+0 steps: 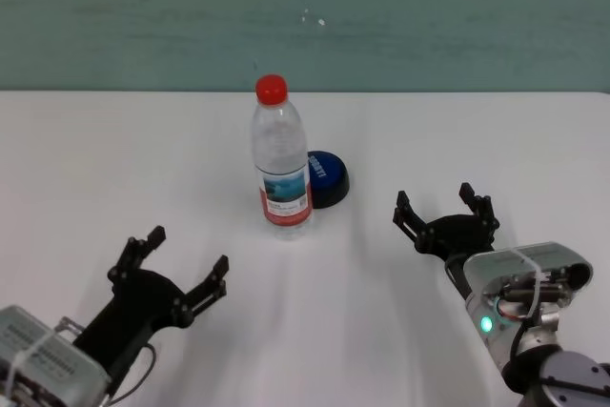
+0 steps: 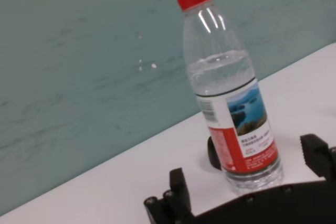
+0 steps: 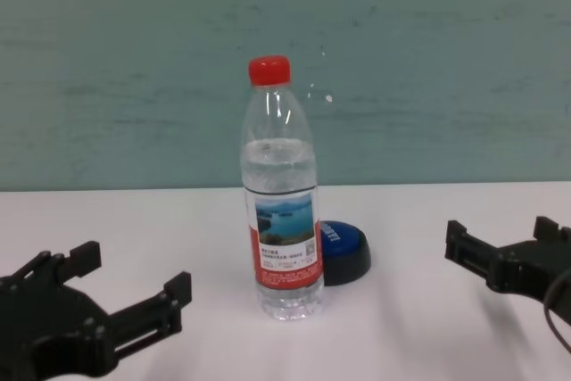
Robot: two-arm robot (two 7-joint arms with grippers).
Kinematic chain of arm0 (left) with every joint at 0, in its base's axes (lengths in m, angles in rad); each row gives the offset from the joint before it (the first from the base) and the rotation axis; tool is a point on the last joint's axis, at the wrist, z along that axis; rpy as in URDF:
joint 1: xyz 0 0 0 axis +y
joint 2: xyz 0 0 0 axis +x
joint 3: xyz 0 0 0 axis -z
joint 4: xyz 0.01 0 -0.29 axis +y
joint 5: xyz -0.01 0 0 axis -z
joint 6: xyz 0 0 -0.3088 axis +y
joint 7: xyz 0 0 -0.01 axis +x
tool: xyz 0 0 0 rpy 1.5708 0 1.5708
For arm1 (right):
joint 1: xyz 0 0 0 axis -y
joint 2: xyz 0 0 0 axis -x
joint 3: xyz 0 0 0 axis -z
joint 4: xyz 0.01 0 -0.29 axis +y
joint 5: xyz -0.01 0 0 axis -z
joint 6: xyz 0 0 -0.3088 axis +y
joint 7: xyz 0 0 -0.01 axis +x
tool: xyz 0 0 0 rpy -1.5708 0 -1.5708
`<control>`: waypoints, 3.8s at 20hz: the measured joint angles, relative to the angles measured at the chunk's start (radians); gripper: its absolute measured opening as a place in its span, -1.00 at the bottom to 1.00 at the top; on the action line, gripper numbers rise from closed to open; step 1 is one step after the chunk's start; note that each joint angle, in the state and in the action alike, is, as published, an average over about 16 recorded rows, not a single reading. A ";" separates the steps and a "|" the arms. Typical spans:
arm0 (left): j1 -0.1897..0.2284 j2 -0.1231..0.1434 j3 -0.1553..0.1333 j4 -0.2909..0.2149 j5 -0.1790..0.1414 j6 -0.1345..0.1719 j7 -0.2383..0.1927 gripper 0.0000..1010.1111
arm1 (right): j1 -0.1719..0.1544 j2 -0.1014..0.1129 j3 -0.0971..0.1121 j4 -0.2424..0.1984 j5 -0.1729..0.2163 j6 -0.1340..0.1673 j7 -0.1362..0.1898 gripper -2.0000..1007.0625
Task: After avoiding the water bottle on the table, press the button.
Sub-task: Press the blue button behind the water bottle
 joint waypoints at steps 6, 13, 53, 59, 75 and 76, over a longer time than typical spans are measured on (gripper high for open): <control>0.009 0.020 0.002 0.013 -0.015 -0.048 -0.021 0.98 | 0.000 0.000 0.000 0.000 0.000 0.000 0.000 0.99; 0.024 0.034 -0.002 0.018 -0.024 -0.073 -0.029 0.98 | 0.000 0.000 0.000 0.000 0.000 0.000 0.000 0.99; -0.161 0.088 0.023 0.146 -0.061 -0.096 -0.118 0.98 | 0.000 0.000 0.000 0.000 0.000 0.000 0.000 0.99; -0.246 0.079 0.054 0.222 -0.079 -0.124 -0.136 0.98 | 0.000 0.000 0.000 0.000 0.000 0.000 0.000 0.99; -0.389 0.036 0.116 0.396 -0.142 -0.189 -0.184 0.98 | 0.000 0.000 0.000 0.000 0.000 0.000 0.000 0.99; -0.395 0.035 0.120 0.403 -0.145 -0.190 -0.187 0.98 | 0.000 0.000 0.000 0.000 0.000 0.000 0.000 0.99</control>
